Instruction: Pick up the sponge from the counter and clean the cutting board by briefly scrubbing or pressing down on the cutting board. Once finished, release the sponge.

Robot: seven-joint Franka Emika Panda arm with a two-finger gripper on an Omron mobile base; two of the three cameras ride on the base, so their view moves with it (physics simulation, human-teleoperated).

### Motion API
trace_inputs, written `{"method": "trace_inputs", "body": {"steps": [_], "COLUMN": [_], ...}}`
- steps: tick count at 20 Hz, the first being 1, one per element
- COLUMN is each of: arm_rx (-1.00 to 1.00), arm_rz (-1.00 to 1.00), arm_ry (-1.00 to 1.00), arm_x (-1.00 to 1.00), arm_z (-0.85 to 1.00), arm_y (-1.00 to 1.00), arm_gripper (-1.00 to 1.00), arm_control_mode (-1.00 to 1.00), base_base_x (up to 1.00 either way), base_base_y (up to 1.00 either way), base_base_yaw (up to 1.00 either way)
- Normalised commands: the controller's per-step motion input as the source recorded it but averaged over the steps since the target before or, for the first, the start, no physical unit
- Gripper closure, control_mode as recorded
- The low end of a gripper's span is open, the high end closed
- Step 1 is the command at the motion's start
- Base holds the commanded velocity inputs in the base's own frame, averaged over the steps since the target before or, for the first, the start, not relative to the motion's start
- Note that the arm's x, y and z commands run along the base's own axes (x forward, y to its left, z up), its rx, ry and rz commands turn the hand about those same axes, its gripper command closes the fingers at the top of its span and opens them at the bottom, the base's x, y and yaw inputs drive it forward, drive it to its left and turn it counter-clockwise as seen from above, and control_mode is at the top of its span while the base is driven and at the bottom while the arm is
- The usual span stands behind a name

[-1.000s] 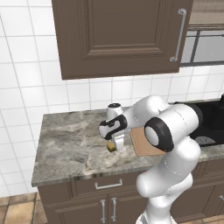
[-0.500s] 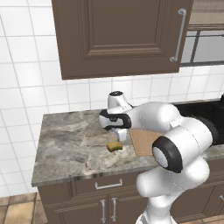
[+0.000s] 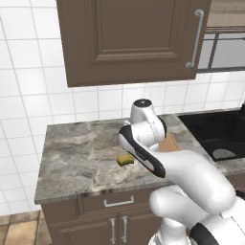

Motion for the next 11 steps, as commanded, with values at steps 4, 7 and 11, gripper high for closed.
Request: {"method": "trace_inputs", "body": {"steps": [4,7,11], "arm_rx": [-0.02,0.00,0.00], "arm_rz": [0.49,0.44,0.41], "arm_ry": [-0.23,-0.20,-0.15], "arm_x": [-1.00,-0.98,-0.93], "arm_z": [0.76,0.83,0.81], "arm_y": [-0.29,-0.34,-0.32], "arm_gripper": [-1.00,-1.00,-1.00], "arm_control_mode": [-1.00,-1.00,-1.00], "base_base_x": [0.00,0.00,0.00], "base_base_y": [0.00,0.00,0.00], "base_base_yaw": [0.00,0.00,0.00]}}
